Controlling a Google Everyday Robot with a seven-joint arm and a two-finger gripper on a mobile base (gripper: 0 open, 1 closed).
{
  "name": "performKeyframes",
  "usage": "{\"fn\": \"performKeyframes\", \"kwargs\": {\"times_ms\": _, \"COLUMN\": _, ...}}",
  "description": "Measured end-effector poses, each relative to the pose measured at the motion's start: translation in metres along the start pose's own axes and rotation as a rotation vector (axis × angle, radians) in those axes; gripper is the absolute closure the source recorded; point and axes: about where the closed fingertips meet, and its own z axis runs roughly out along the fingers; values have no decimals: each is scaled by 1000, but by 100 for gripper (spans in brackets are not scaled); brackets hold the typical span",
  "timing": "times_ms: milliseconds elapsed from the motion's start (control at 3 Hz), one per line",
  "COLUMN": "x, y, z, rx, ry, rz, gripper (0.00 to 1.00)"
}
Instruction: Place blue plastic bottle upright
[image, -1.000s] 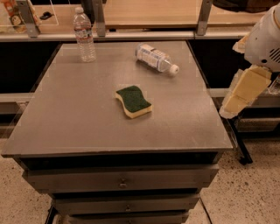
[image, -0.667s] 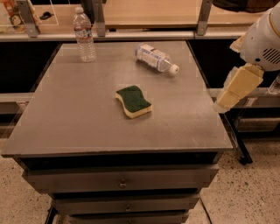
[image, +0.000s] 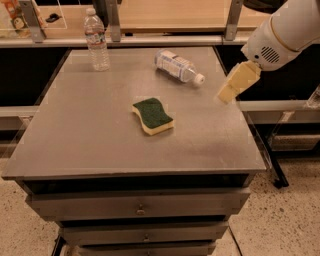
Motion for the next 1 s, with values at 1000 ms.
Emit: {"fn": "performKeyframes", "kwargs": {"times_ms": 1000, "x": -25, "y": -1, "z": 21, "rx": -15, "ry": -83, "rz": 25, "gripper": 0}}
